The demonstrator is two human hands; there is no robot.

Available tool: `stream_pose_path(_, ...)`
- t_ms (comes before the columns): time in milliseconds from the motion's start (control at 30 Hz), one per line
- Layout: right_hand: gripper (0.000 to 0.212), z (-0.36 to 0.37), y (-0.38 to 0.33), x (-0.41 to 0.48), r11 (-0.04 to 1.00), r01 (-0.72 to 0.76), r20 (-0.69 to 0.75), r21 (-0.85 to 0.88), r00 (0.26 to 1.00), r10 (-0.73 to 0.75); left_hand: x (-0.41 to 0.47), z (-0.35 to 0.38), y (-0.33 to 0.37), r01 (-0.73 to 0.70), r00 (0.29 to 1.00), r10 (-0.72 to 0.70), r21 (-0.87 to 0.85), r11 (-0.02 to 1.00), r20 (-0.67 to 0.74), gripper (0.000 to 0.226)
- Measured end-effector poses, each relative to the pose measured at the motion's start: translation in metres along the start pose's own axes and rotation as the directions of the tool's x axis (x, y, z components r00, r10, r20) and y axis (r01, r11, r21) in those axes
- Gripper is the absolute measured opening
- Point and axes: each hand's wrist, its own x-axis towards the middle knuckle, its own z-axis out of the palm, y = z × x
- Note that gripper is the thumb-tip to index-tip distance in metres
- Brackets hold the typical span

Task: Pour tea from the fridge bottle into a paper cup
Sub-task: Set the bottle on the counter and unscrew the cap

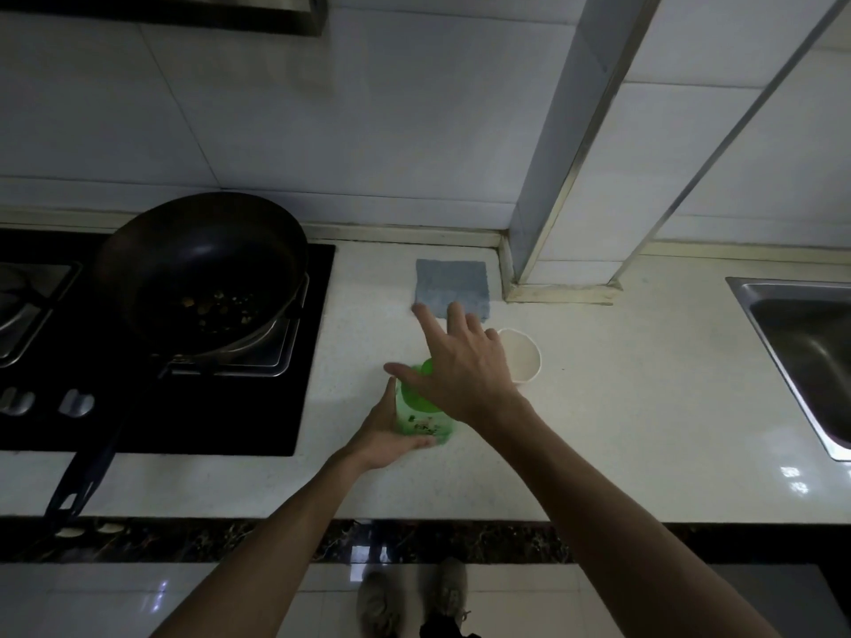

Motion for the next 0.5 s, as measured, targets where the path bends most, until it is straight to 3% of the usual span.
stream_pose_path(100, 0.064, -0.0029, -0.0032, -0.0006, 0.993, -0.071, -0.003, -0.091, 0.997, 0.071, -0.0010, -0.0004, 0.0014, -0.006, 1.000, 0.005, -0.002, 1.000, -0.007, 0.089)
stream_pose_path(267, 0.036, -0.0074, -0.0051, -0.0053, 0.997, 0.034, 0.000, -0.073, 0.999, -0.034, -0.0019, -0.0003, 0.0027, -0.015, 1.000, 0.015, -0.015, 1.000, -0.002, 0.085)
stream_pose_path(500, 0.034, -0.0099, 0.0044, -0.0079, 0.982, 0.159, 0.057, 0.098, 0.985, -0.165, 0.0003, 0.0000, 0.0009, -0.018, 1.000, 0.018, -0.007, 1.000, -0.008, 0.088)
